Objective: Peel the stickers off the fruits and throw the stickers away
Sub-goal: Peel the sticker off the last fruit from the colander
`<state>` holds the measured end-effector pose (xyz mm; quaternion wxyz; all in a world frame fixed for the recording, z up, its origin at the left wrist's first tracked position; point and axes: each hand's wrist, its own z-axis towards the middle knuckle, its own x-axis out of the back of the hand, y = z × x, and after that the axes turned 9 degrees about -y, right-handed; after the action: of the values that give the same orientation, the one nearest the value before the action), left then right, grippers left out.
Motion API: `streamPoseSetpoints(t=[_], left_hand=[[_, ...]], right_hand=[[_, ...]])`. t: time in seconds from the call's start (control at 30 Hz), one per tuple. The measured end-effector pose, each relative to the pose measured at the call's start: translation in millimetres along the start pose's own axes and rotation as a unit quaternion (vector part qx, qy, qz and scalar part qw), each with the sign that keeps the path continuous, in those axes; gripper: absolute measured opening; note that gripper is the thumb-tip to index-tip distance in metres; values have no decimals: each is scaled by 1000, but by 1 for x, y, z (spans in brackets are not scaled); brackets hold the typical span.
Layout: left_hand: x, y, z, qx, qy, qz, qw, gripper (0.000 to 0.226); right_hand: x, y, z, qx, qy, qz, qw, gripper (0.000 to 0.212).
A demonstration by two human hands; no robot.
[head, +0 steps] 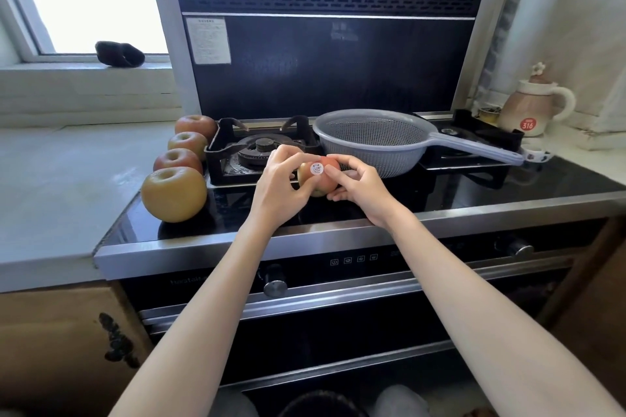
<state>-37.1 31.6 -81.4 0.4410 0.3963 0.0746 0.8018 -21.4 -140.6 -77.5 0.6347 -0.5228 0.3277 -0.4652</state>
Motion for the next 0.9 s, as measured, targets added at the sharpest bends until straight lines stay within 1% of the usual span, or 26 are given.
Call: streamPoseSetpoints(t=[0.13, 0.4, 0.53, 0.73, 0.9], left_hand=[[-1, 3, -1, -20, 6, 43, 999, 20], [-1, 7, -2, -7, -5, 44, 999, 17], [0, 8, -2, -5, -8, 43, 999, 30], [0, 8, -2, -2, -8, 54, 999, 21], [-1, 8, -2, -1, -4, 41, 999, 16]], right_hand=[[0, 0, 0, 1, 2, 1, 1000, 37], [0, 0, 0, -1, 4, -9, 1000, 41], [-1, 0, 0, 0, 2, -9, 1000, 39], [-1, -1, -1, 0, 2, -21, 1000, 41], [0, -1, -1, -1, -1, -24, 1000, 41]])
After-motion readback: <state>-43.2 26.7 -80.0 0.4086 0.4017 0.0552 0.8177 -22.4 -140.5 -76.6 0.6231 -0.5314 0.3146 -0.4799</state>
